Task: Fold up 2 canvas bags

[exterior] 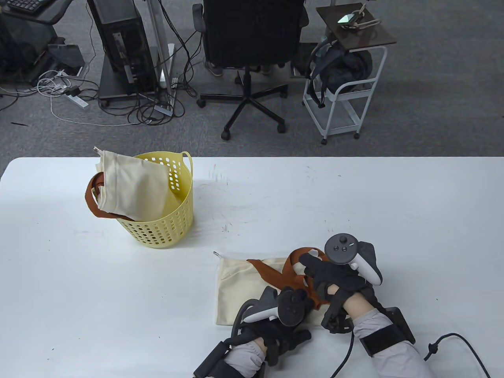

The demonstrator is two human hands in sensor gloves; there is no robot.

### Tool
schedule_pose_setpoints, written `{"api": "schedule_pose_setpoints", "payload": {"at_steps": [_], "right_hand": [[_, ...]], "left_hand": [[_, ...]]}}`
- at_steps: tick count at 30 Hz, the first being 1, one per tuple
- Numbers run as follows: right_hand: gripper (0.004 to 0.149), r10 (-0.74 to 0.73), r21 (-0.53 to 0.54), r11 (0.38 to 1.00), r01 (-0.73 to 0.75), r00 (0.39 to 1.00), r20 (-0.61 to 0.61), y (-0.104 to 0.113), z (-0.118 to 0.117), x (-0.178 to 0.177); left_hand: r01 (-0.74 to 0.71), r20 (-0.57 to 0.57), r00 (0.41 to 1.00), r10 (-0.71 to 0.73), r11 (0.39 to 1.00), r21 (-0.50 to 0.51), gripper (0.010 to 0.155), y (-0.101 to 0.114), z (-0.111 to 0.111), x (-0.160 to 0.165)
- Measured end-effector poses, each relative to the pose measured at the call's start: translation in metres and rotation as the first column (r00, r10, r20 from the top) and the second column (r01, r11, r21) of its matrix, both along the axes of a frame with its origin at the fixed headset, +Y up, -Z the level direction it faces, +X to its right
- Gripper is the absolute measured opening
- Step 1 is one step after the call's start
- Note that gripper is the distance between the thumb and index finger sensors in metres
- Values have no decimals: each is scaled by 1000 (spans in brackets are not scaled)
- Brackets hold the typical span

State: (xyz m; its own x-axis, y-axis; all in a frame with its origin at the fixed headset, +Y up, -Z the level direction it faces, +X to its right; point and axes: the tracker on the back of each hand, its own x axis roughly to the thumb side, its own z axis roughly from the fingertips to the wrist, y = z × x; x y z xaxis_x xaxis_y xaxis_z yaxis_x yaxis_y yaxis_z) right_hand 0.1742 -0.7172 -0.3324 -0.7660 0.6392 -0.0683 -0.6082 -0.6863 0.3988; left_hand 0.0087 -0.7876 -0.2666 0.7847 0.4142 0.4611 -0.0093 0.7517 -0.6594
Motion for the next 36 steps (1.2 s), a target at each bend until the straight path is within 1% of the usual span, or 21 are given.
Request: {"api": "schedule_pose_setpoints", "payload": {"at_steps": [1,2,3,4,7,9,12,14,15,16,17,18,20,24,27,29,31,32,34,35,36], "right_hand": [[63,-37,104,994,31,998,52,3,1,3],[62,-48,161,986,35,996,77,5,1,3],[61,-28,236,972,13,998,60,10,-1,0],[60,15,261,965,-20,1000,19,13,-4,-5],[59,172,248,958,-142,979,-107,11,-16,-27],[63,326,201,935,-291,930,-172,3,-32,-46],[66,481,198,873,-446,855,-195,-8,-49,-61],[67,548,149,837,-527,808,-217,-14,-55,-65],[65,569,127,822,-555,793,-217,-16,-57,-65],[57,576,149,817,-557,795,-189,-14,-56,-65],[49,576,195,814,-547,804,-152,-10,-55,-64],[41,555,270,816,-511,823,-117,-2,-53,-61],[39,545,336,809,-483,830,-119,14,-48,-54],[40,577,330,800,-501,794,-192,34,-30,-38],[40,563,331,810,-485,801,-203,33,-12,-24],[40,546,328,819,-470,814,-197,25,-2,-15],[40,513,305,840,-449,840,-177,14,5,-3],[43,479,266,865,-426,860,-178,6,9,5],[49,351,164,931,-325,922,-163,-7,16,18],[53,241,93,969,-229,959,-150,-15,21,24],[57,164,33,986,-161,977,-139,-20,24,28]], "left_hand": [[-6,-1,1000,6,1000,-9,73,0,-1,0],[-7,-2,1000,7,1000,-11,73,-1,-1,0],[-6,-3,1000,6,1000,-13,73,-1,-2,0],[-6,-3,1000,6,1000,-18,73,-2,-2,1],[-2,-3,1000,2,1000,-15,74,-1,-2,1],[0,-3,1000,0,1000,-16,74,-1,-2,1],[-3,-7,1000,3,1000,-24,73,-1,-1,-1],[-4,-8,1000,3,1000,-25,73,-1,-1,-1],[-4,-9,1000,3,1000,-25,73,-1,-1,-1],[-3,-8,1000,3,1000,-26,73,-1,-1,-1],[-4,-9,1000,4,1000,-27,73,-1,-1,-1],[-7,-10,1000,6,1000,-28,73,-1,-2,-2],[-9,-9,1000,9,1000,-30,73,-1,-2,-2],[-9,-10,1000,9,1000,-30,73,-1,-2,-2],[-11,-11,1000,10,999,-31,73,-1,-2,-3],[-12,-12,1000,12,999,-32,73,-2,-2,-3],[-9,-11,1000,9,1000,-28,73,-2,-2,-3],[-7,-10,1000,7,1000,-26,73,-2,-2,-3],[-8,-11,1000,7,1000,-25,73,-2,-2,-3],[-10,-12,1000,10,1000,-26,73,-2,-2,-3],[-12,-13,1000,12,1000,-28,73,-2,-3,-3]]}}
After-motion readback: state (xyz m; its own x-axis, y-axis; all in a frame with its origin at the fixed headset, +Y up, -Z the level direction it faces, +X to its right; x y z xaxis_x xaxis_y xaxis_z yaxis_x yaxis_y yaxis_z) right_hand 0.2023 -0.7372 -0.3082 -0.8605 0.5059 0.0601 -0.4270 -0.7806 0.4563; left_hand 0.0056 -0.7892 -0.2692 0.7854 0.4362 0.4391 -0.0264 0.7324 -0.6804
